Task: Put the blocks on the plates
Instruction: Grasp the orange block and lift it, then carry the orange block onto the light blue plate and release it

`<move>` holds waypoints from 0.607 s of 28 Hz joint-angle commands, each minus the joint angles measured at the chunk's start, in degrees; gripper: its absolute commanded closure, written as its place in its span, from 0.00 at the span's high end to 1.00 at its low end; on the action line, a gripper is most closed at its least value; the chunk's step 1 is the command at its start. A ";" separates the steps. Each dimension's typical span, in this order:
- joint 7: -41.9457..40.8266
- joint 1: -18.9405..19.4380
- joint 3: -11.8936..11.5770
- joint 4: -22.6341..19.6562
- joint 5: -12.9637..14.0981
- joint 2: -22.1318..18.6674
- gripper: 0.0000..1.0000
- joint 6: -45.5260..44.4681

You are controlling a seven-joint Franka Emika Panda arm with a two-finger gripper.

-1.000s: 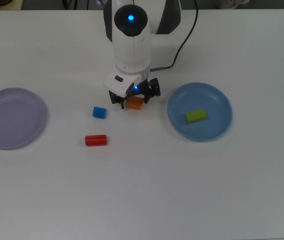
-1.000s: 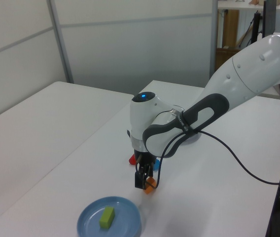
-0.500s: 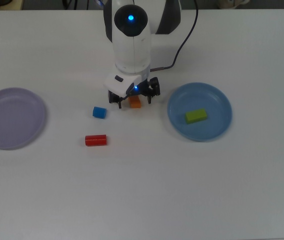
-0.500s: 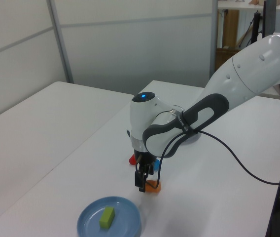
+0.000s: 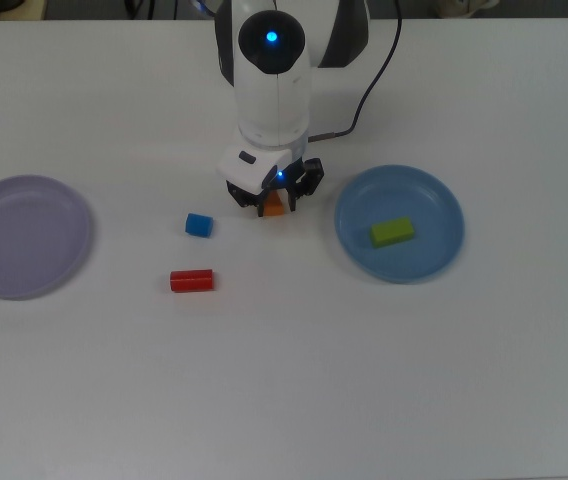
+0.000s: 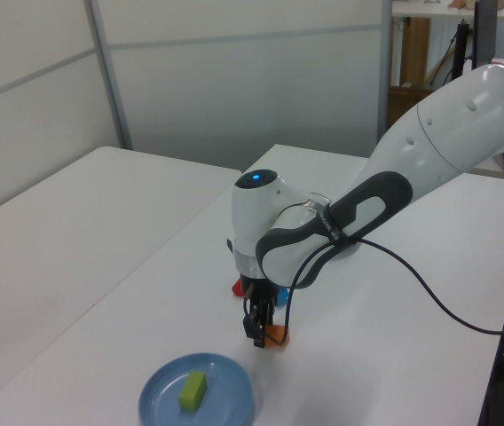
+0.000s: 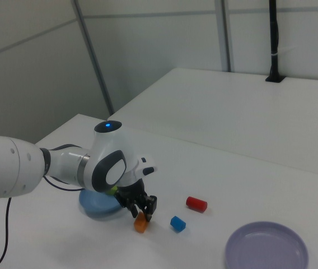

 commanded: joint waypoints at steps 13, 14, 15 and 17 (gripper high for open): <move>-0.04 2.10 -0.36 5.70 0.59 -2.14 0.00 -8.99; 0.22 3.15 -0.36 7.54 0.85 -1.96 0.00 -11.09; 0.39 3.68 -0.36 8.34 0.94 -2.05 0.00 -11.81; 1.62 4.65 -0.27 9.57 1.03 -2.05 0.00 -13.04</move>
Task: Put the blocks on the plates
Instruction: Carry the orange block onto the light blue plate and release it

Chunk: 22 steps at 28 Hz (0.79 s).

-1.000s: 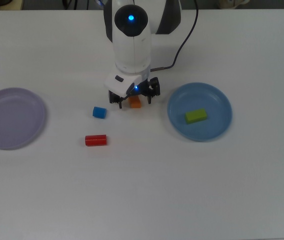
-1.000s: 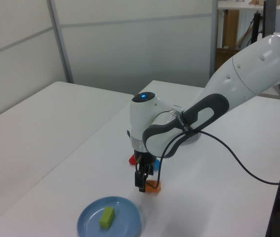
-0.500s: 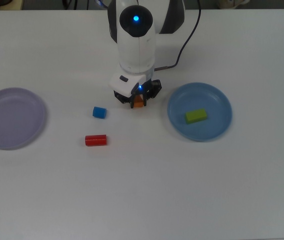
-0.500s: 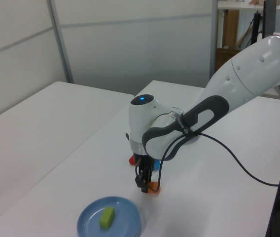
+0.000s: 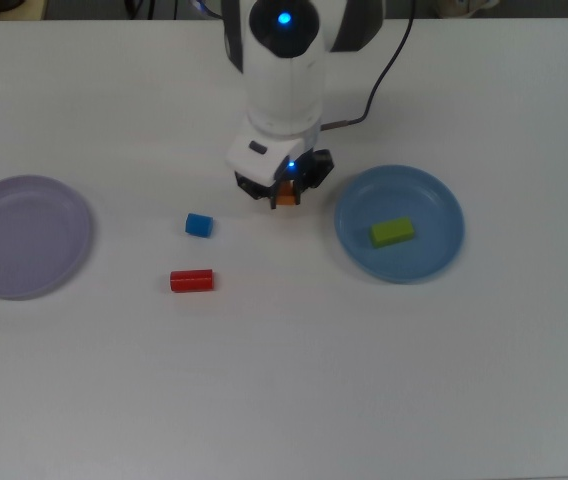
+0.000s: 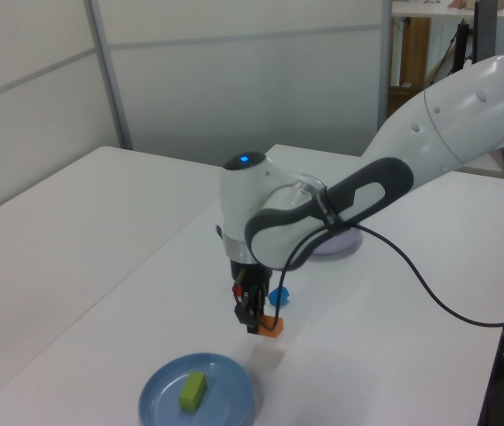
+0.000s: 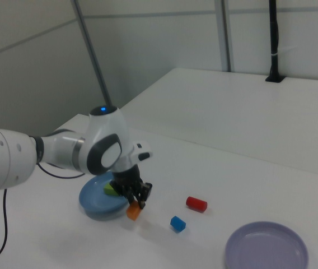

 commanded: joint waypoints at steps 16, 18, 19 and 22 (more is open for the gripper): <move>15.11 16.27 -0.17 11.25 -6.27 7.80 0.01 -2.40; 15.73 16.88 -0.17 11.69 -6.80 8.50 0.03 -1.87; 16.16 17.32 -0.17 11.87 -7.06 8.86 0.04 -1.79; 16.70 18.03 -0.17 11.96 -8.20 9.91 0.14 -1.70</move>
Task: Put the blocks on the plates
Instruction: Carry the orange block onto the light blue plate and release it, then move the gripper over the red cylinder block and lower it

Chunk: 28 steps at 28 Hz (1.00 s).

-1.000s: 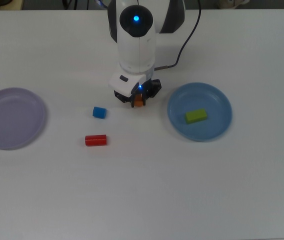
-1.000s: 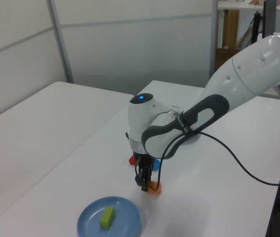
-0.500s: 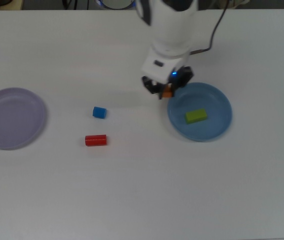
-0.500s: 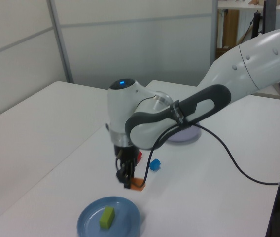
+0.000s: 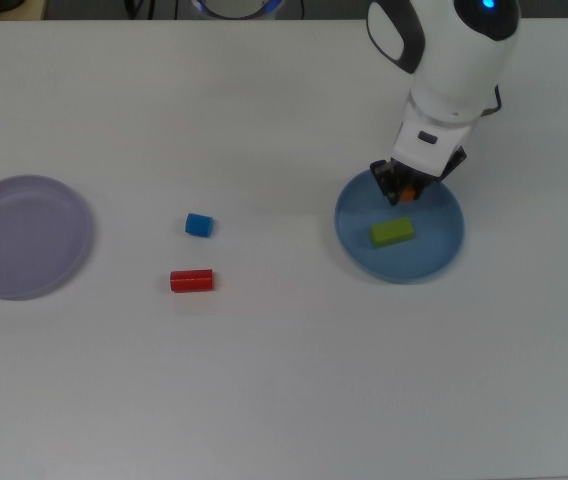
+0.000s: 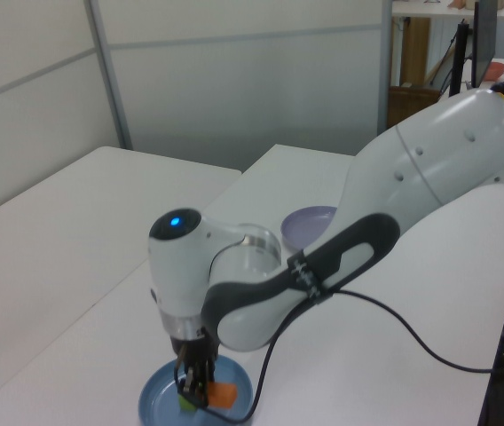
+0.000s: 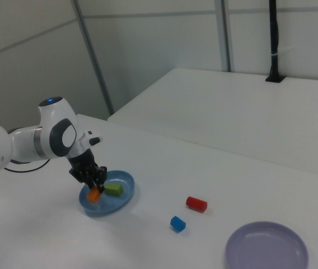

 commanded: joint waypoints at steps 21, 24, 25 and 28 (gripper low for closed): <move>-3.48 -1.03 -11.14 2.02 -2.10 -0.85 1.00 -0.39; -6.91 -3.14 -12.91 2.02 -1.14 -0.85 1.00 -0.22; -8.32 -3.93 -13.26 2.02 -0.87 -0.76 1.00 -0.13; -13.59 -7.09 -14.32 2.10 1.15 -0.50 1.00 0.22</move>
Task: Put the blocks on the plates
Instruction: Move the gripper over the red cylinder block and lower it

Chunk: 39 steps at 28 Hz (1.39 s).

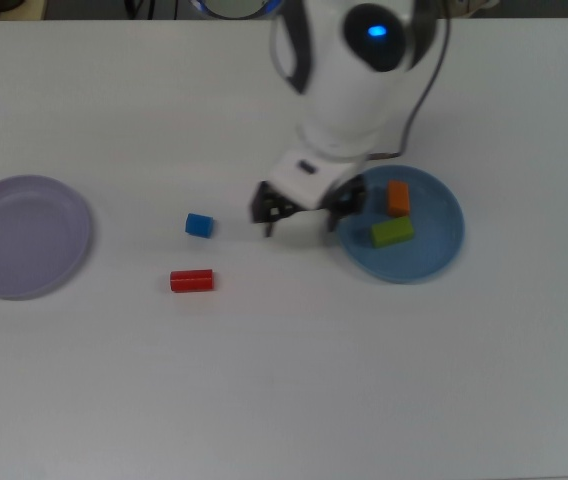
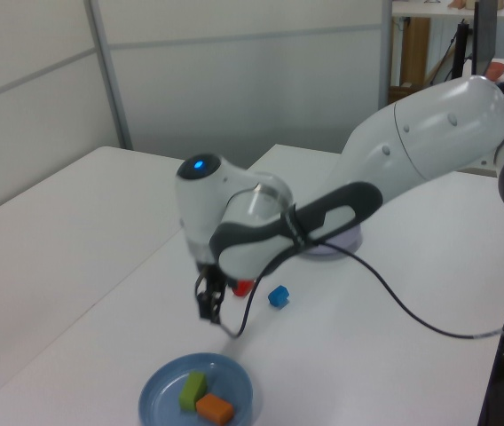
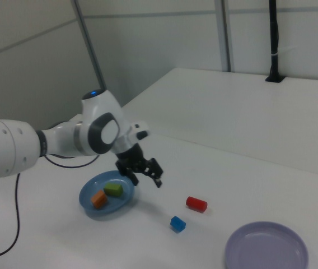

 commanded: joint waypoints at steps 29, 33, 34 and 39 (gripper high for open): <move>-11.41 -11.73 -1.39 6.47 10.25 11.82 0.20 9.85; -11.41 -11.74 -1.39 6.56 10.25 11.82 0.12 9.85; -11.41 -11.74 -1.39 6.56 10.25 11.82 0.10 9.85; -11.50 -11.82 -1.39 6.56 10.34 11.38 0.09 9.85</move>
